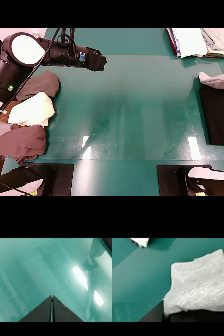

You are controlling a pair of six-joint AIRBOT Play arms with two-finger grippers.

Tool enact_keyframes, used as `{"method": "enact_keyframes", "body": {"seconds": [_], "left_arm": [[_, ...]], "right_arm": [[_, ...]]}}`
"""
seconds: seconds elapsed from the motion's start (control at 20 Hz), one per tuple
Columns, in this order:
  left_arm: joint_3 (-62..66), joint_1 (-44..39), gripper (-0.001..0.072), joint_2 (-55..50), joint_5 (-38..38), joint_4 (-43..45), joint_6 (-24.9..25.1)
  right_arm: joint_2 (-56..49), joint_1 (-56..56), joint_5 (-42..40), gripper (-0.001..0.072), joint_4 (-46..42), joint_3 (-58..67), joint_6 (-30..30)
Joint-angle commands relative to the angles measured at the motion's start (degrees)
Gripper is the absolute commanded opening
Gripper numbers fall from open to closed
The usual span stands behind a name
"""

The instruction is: Fold the shirts.

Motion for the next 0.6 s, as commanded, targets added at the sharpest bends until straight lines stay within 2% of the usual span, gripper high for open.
{"method": "enact_keyframes", "body": {"seconds": [0.0, 0.1, 0.3, 0.55], "left_arm": [[0.0, 0.0, 0.0020, 0.0, 0.5, 0.0, 0.0], [0.0, 0.0, 0.0020, 0.0, 0.4, 0.0, 0.0], [0.0, 0.0, 0.0021, 0.0, 0.2, 0.0, 0.1], [0.0, 0.0, 0.0021, 0.0, -0.7, 0.0, 0.6]], "right_arm": [[0.1, -0.5, 2.0, 0.0012, 0.0, 4.9, 0.0], [0.1, -0.5, 5.7, 0.0013, -0.6, 9.6, 0.8], [0.8, -0.5, 12.6, 0.0012, -9.2, 14.9, 4.8], [7.9, -3.0, 13.7, 0.0012, -15.0, 6.2, 5.7]]}}
